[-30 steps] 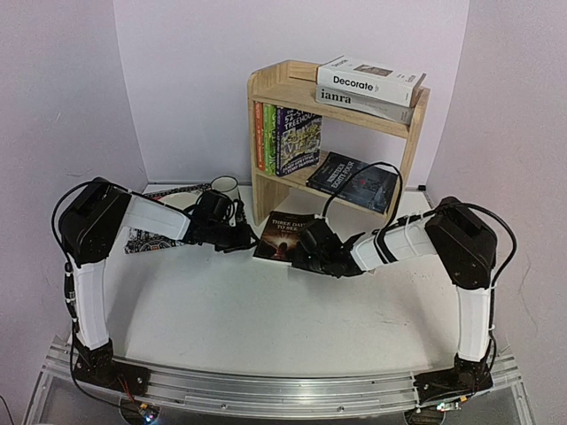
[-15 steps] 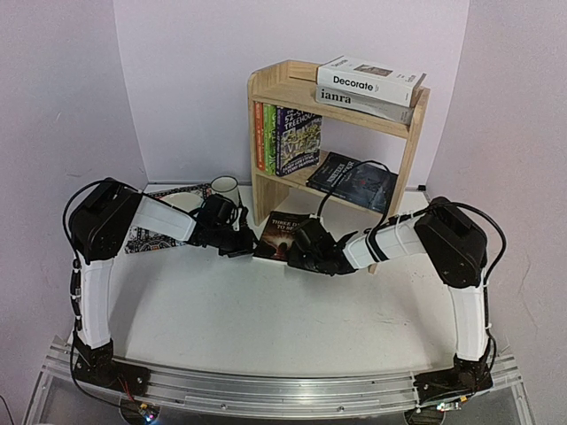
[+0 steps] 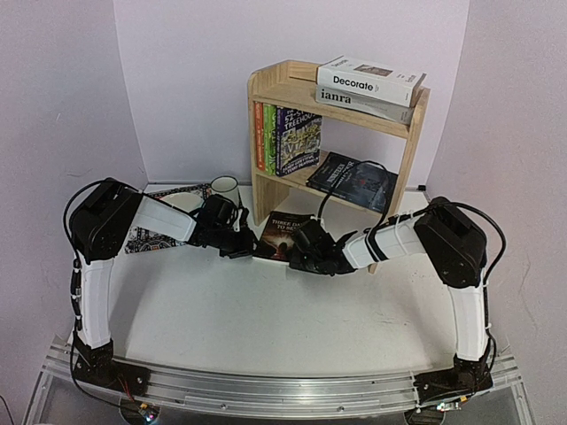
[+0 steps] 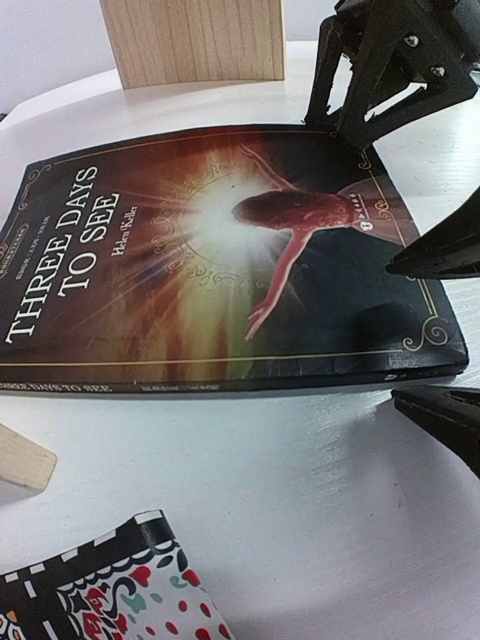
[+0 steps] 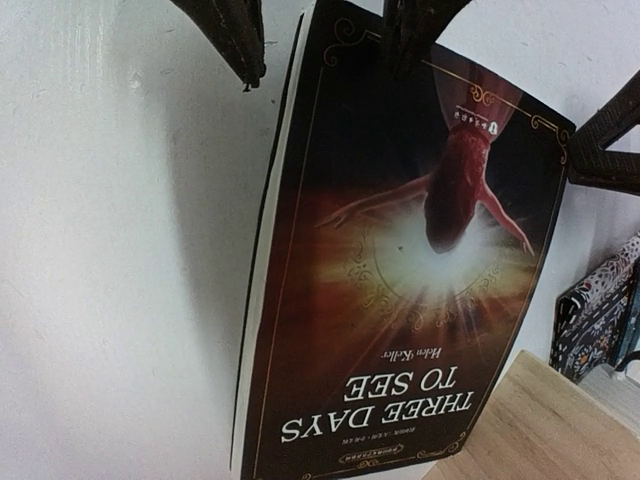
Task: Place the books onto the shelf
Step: Move the book to the center of the board.
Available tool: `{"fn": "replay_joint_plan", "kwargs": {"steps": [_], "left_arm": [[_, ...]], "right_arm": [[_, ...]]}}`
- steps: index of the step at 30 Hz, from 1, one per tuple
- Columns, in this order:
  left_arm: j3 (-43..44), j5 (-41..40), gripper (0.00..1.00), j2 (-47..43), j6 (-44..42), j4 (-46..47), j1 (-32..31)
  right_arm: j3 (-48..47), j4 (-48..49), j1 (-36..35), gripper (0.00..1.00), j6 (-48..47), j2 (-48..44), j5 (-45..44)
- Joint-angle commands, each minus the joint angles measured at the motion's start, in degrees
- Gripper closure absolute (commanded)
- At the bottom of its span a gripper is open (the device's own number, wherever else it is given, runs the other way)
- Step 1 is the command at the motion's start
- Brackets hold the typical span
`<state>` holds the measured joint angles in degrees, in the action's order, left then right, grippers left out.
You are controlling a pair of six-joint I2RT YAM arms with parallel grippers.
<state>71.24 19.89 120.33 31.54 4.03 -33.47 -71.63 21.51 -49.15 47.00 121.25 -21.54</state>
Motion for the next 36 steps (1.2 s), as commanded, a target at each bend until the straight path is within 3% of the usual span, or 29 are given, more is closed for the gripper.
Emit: {"fn": "replay_joint_plan", "kwargs": {"steps": [1, 8, 13, 16, 23, 30, 36], "left_arm": [[2.1, 1.8, 0.63, 1.0, 0.0, 0.3, 0.1], [-1.4, 3.1, 0.68, -1.5, -0.2, 0.3, 0.1], [-3.7, 6.4, 0.82, -4.0, 0.6, 1.5, -0.1], [-5.1, 7.8, 0.88, -5.8, 1.2, 1.9, -0.1], [-15.0, 8.9, 0.89, -15.6, 4.1, 2.1, -1.8], [-22.2, 3.7, 0.92, -22.5, 10.9, 3.5, -12.4], [-28.3, -5.6, 0.89, -35.0, 11.9, 2.2, -12.5]], "right_arm": [[-2.4, -2.1, 0.2, 0.63, -0.2, 1.7, 2.0], [-0.9, -2.2, 0.1, 0.74, -1.0, 0.1, 5.0], [1.2, -2.1, -0.2, 0.89, -2.9, -2.3, 8.3], [3.0, -2.1, -0.3, 0.91, -3.4, -4.0, 9.7], [10.8, -2.8, -1.8, 0.95, -4.1, -11.3, 13.8], [18.7, -11.1, -4.5, 0.96, -8.0, -21.0, 16.0], [27.2, -18.5, -5.0, 1.00, -11.8, -32.5, 19.8]]}}
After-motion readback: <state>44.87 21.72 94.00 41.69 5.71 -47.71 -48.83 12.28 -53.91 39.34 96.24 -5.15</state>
